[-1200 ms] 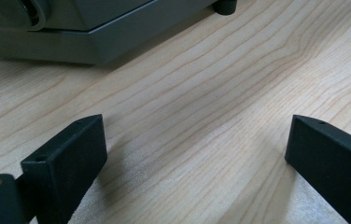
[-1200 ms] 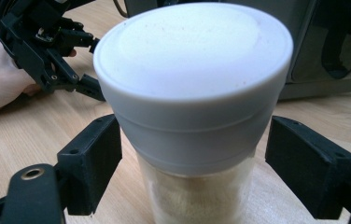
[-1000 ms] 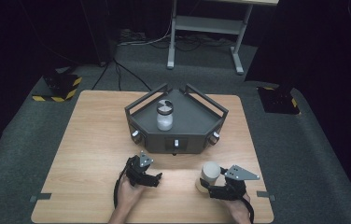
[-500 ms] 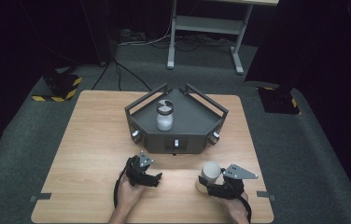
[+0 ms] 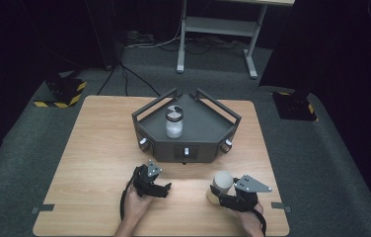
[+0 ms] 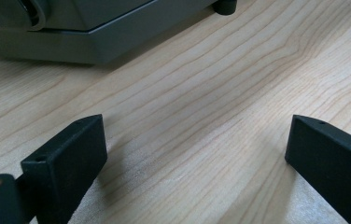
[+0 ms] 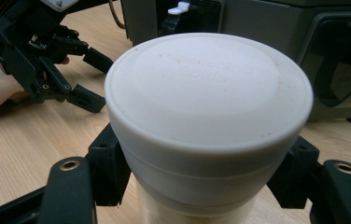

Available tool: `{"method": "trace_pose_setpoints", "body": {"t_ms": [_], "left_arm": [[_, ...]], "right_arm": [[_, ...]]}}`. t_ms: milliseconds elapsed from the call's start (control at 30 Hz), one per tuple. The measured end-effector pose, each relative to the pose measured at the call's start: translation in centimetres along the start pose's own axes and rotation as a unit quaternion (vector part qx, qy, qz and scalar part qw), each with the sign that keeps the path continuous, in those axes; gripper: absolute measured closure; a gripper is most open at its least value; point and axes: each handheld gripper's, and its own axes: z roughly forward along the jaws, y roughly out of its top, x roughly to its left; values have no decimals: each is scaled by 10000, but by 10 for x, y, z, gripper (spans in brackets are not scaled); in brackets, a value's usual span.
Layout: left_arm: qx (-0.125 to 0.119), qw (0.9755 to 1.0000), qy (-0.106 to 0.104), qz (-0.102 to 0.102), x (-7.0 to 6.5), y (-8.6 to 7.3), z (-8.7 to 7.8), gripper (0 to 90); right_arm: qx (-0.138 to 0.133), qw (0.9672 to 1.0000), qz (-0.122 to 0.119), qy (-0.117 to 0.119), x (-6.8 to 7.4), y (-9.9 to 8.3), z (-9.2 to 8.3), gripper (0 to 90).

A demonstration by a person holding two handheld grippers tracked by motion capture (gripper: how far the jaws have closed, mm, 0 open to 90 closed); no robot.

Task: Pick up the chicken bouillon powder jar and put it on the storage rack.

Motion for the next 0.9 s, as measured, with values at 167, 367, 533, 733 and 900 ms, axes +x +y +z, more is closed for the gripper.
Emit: {"method": "trace_pose_setpoints", "body": {"t_ms": [167, 367, 533, 733, 900], "left_arm": [[-1, 10000, -1, 0, 0, 0, 0, 54], [1, 10000, 3, 10, 0, 0, 0, 54], [-2, 10000, 0, -1, 0, 0, 0, 54], [-1, 10000, 0, 0, 0, 0, 0, 54], [-1, 10000, 1, -1, 0, 0, 0, 54]], "right_arm": [[9, 10000, -52, -5, 0, 1, 0, 348], [18, 10000, -75, 3, 0, 1, 0, 348], [24, 10000, -74, 17, -1, 2, 0, 349], [44, 10000, -56, 49, -3, 3, 0, 349], [40, 10000, -4, 74, -6, 4, -1, 349]]}}
